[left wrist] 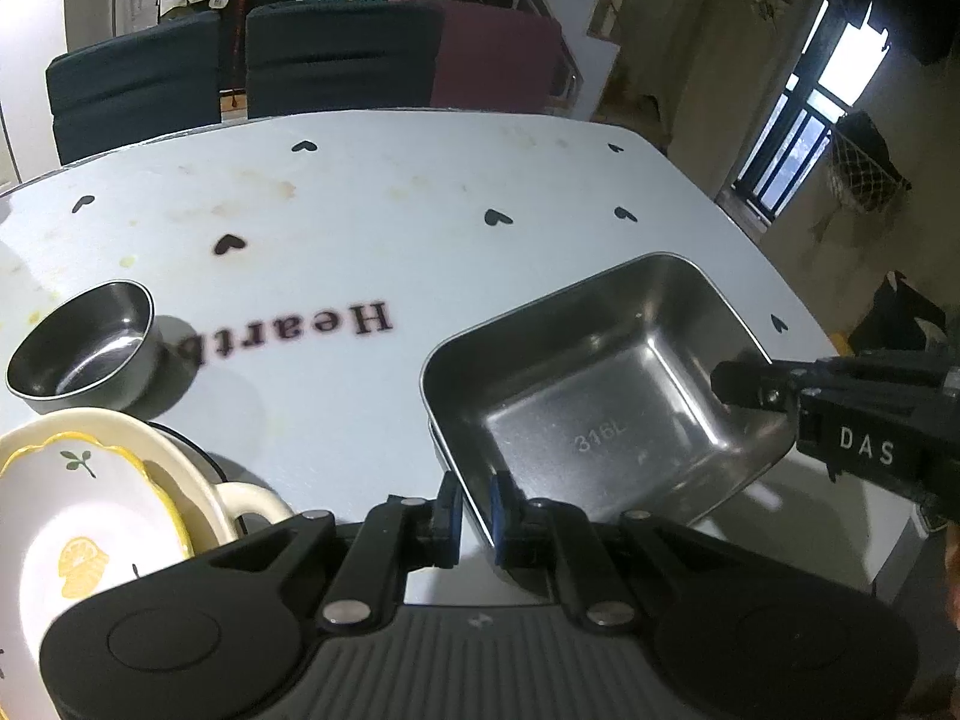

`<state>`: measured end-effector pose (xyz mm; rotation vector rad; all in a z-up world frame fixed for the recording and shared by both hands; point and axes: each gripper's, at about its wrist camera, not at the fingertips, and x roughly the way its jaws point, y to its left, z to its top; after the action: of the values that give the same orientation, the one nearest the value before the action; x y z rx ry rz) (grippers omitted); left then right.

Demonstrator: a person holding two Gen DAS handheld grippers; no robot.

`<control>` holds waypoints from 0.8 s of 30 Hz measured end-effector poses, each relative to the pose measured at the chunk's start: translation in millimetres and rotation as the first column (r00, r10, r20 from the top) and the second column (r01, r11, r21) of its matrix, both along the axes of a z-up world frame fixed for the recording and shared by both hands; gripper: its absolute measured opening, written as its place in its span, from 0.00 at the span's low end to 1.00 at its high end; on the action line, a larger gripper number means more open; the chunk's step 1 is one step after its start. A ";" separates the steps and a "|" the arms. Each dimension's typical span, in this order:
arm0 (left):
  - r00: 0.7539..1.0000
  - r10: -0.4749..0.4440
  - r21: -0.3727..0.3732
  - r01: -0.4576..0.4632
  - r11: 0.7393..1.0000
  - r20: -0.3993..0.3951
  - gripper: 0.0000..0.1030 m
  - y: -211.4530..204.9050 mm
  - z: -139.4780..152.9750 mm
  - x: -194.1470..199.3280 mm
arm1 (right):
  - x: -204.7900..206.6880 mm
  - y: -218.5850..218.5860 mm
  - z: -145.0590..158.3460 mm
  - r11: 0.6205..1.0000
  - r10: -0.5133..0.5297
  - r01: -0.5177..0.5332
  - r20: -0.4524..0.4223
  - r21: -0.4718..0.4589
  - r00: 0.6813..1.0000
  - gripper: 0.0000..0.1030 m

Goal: Organize plates and bowls
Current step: 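Lower the square steel bowl onto the table with both grippers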

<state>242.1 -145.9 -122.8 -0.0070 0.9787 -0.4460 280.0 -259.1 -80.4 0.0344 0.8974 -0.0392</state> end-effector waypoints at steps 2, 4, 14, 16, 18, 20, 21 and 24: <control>1.000 -0.003 0.009 0.003 1.000 0.000 0.10 -1.5 -1.5 0.4 | -0.9 -0.9 -2.0 1.000 0.001 -0.001 -0.008 -0.003 1.000 0.06; 1.000 -0.008 0.027 0.007 1.000 0.004 0.10 -3.3 -2.7 -0.6 | 0.4 0.1 -4.2 1.000 0.004 -0.004 -0.018 -0.007 1.000 0.06; 1.000 -0.017 0.054 0.017 0.998 -0.002 0.11 -5.8 -7.4 -0.7 | 3.6 3.7 -12.2 0.999 0.020 -0.021 -0.060 -0.028 0.998 0.06; 1.000 -0.021 0.068 0.021 0.997 0.008 0.11 -7.3 -7.4 -1.4 | 4.5 5.3 -12.4 0.999 0.020 -0.022 -0.059 -0.039 0.998 0.06; 0.999 -0.028 0.082 0.026 0.996 0.019 0.11 -8.7 -7.8 -1.9 | 6.5 8.9 -13.6 0.998 0.024 -0.027 -0.065 -0.060 0.998 0.06; 0.999 -0.036 0.097 0.033 0.995 0.024 0.11 -10.4 -9.7 -2.1 | 7.6 11.2 -16.1 0.996 0.028 -0.034 -0.075 -0.079 0.997 0.05; 0.999 -0.038 0.101 0.036 0.994 0.022 0.11 -10.8 -11.2 -1.7 | 8.3 11.2 -17.1 0.996 0.029 -0.036 -0.079 -0.083 0.996 0.04; 0.999 -0.042 0.113 0.040 0.993 0.019 0.11 -12.1 -14.2 0.0 | 9.8 12.9 -19.5 0.995 0.035 -0.044 -0.093 -0.093 0.995 0.04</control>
<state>242.2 -157.9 -137.0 0.1197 0.9832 -0.4272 289.8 -246.3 -99.9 -0.0746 0.9859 -0.0472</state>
